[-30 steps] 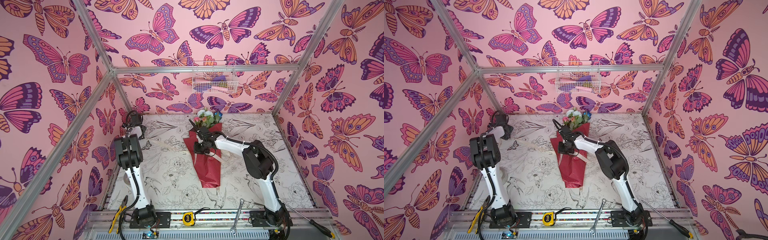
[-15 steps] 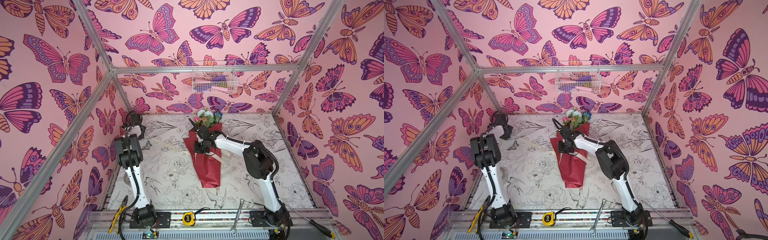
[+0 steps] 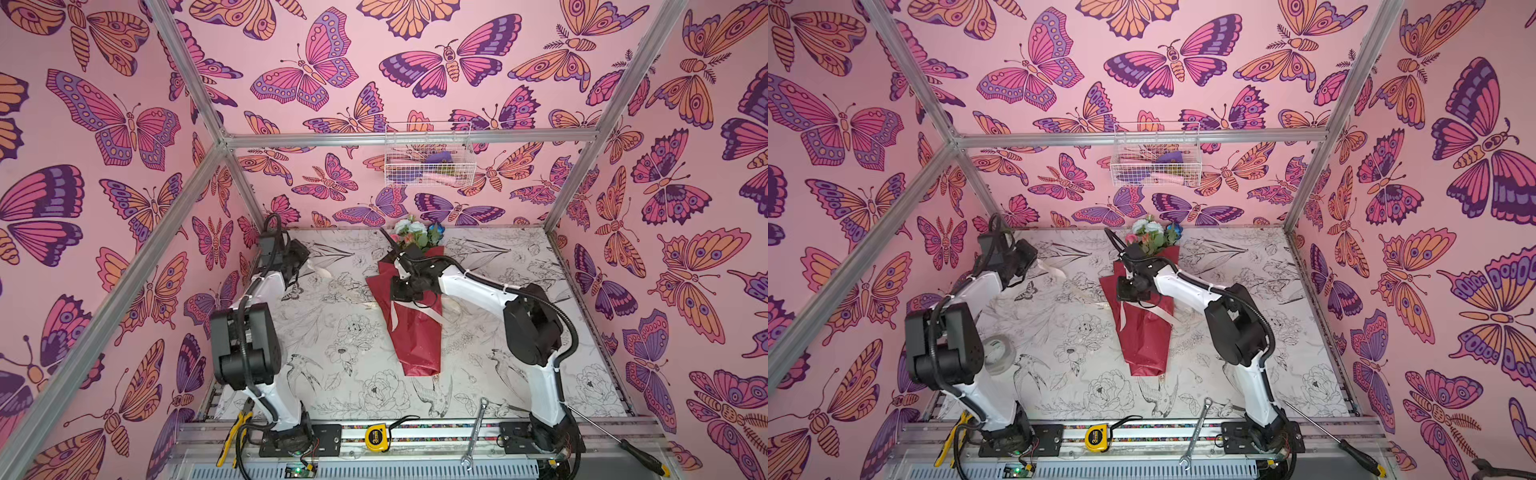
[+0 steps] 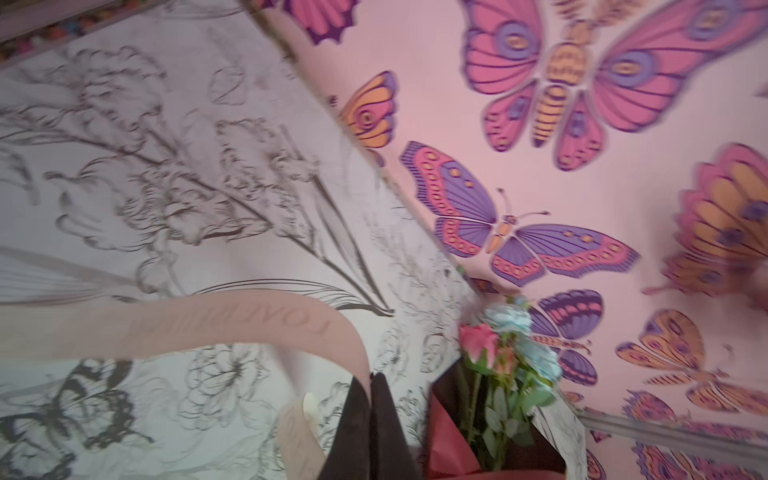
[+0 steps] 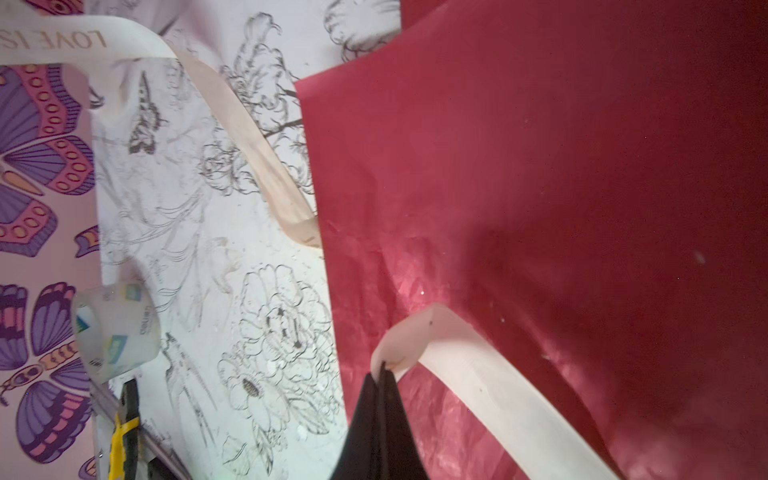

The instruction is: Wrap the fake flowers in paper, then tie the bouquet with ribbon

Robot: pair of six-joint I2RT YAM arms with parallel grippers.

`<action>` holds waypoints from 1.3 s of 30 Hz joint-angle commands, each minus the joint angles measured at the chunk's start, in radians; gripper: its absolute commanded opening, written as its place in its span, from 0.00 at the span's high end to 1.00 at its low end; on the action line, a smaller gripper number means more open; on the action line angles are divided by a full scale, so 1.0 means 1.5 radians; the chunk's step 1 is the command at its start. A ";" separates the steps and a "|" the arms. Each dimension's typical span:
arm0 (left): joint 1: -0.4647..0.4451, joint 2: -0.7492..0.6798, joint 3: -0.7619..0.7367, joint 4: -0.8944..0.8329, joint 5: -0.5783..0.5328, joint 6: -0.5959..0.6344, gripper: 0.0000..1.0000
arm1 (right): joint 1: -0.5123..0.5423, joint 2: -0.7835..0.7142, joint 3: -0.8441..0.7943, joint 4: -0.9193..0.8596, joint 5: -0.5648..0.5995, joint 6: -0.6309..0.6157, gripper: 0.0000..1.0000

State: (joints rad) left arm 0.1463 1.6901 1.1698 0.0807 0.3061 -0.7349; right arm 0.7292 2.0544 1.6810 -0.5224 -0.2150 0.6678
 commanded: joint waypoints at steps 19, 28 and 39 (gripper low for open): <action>-0.199 -0.451 -0.264 -0.011 0.107 0.087 1.00 | 0.003 -0.120 0.168 -0.186 0.061 -0.127 1.00; -0.246 -0.506 -0.267 -0.012 0.131 0.094 1.00 | 0.003 -0.004 0.394 -0.266 0.010 -0.142 1.00; -0.338 -0.486 -0.223 0.035 0.158 0.202 1.00 | 0.003 0.117 0.552 -0.195 -0.049 -0.093 1.00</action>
State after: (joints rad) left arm -0.3283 0.9493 0.7979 0.0803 0.5007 -0.5144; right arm 0.7292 2.2131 2.4798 -0.8692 -0.2501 0.5049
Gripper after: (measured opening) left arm 0.049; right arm 0.055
